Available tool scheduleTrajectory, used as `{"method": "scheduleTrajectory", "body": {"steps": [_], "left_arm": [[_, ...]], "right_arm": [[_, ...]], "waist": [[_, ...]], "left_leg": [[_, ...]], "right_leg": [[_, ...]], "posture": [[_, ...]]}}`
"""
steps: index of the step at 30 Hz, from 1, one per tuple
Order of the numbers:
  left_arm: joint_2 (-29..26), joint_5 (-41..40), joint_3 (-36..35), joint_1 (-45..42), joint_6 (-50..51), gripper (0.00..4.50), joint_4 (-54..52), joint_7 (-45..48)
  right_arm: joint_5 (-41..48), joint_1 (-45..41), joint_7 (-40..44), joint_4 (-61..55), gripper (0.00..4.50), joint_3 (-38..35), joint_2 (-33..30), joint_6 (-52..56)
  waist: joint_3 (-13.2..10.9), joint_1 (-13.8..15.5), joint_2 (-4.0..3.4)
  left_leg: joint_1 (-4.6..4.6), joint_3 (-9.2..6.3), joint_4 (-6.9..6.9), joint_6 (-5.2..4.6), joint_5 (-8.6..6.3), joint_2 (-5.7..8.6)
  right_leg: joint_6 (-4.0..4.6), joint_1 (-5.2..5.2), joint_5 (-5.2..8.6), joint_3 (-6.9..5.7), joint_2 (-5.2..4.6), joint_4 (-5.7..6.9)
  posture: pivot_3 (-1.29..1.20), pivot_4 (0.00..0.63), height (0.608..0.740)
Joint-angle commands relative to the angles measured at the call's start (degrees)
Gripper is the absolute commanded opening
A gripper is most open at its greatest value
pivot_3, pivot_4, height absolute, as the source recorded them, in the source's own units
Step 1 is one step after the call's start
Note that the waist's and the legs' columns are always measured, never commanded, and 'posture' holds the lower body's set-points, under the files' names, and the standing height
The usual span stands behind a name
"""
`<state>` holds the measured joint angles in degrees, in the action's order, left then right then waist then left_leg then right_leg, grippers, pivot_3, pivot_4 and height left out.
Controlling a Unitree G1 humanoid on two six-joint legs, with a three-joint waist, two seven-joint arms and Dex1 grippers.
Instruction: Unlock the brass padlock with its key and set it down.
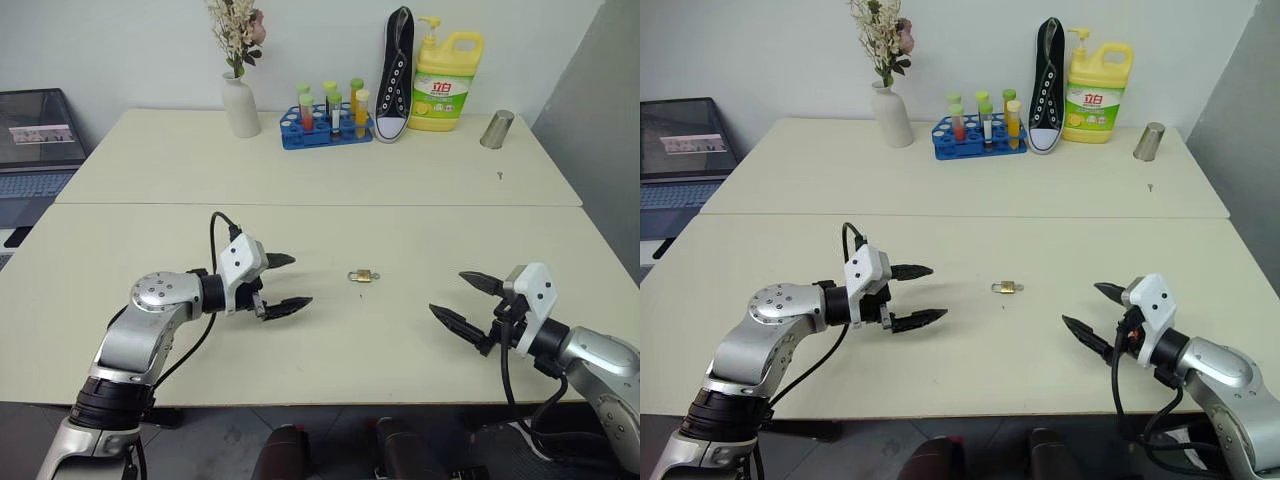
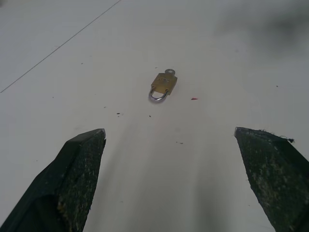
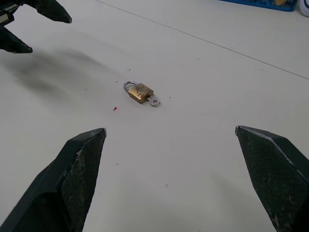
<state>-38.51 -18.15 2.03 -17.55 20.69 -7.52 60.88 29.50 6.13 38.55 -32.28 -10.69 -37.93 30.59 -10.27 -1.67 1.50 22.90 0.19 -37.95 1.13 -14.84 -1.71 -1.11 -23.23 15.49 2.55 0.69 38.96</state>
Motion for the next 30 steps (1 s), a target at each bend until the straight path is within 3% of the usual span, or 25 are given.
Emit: {"method": "scheduleTrajectory", "body": {"steps": [1, 19, 30], "left_arm": [[-0.6, -1.4, -0.7, 0.5, -1.4, 4.49, -1.9, 1.1], [0.0, -4.3, -1.9, 0.0, -3.9, 4.49, 0.4, 4.0], [3.7, 2.1, 3.9, -8.0, -9.5, 4.49, 8.8, 2.3]], "right_arm": [[0.3, -0.7, 0.7, -0.3, 4.50, -0.6, -0.4, -0.9], [-0.9, -0.2, 0.8, 0.5, 4.50, 0.2, 0.9, -2.1], [1.0, 1.9, 0.5, -3.4, 4.50, 1.5, 0.4, 1.3]], "waist": [[0.0, 0.0, 0.00], [0.0, 0.0, 0.00], [0.0, 0.1, 0.00]], "left_leg": [[0.00, 0.00, 0.00, 0.00, 0.00, 0.00], [0.00, 0.00, 0.00, 0.00, 0.00, 0.00], [0.01, 0.00, -0.02, 0.00, 0.00, 0.03]], "right_leg": [[0.00, 0.00, 0.00, 0.00, 0.00, 0.00], [0.00, 0.00, 0.00, 0.00, 0.00, 0.00], [0.00, 0.00, 0.00, 0.00, 0.00, 0.00]], "posture": [[0.00, 0.150, 0.740], [0.00, 0.150, 0.740], [0.00, 0.150, 0.740]]}}
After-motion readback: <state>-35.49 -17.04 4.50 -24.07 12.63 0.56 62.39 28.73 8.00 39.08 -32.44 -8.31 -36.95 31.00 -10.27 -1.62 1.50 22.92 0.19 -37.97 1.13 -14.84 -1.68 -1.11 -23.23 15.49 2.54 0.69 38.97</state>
